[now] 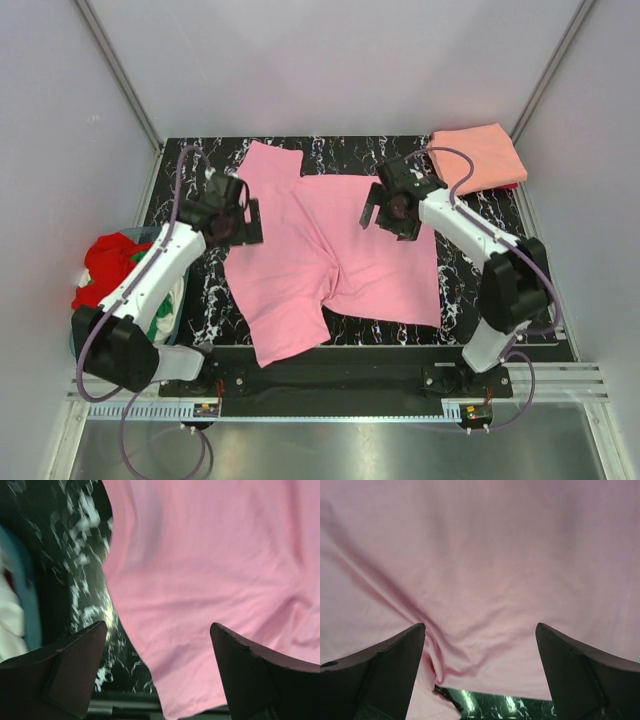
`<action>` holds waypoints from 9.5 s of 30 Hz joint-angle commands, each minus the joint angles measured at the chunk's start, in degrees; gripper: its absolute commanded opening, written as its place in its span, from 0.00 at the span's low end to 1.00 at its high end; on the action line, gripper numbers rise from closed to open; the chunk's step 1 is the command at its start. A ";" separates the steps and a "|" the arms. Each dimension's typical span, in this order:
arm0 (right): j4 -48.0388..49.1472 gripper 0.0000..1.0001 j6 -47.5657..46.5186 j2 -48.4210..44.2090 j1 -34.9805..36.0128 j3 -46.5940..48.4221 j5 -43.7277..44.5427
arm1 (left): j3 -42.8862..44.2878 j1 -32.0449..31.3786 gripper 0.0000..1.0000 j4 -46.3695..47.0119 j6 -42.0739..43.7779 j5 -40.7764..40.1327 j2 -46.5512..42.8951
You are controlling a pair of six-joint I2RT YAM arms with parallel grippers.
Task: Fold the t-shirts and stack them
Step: Flatten the tshirt out, then fold the tshirt
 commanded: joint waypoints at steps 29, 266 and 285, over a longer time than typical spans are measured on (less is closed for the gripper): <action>-11.70 1.00 -14.91 53.30 -18.73 59.88 -4.61 | -32.96 -30.40 0.82 -6.05 -37.39 -3.12 -24.12; -6.61 0.00 -26.16 52.51 21.35 67.80 7.35 | -29.80 12.22 0.28 25.40 -20.72 1.10 9.27; 10.27 1.00 -35.48 53.31 10.19 72.64 11.03 | -30.60 12.13 0.29 24.61 -20.90 0.92 8.57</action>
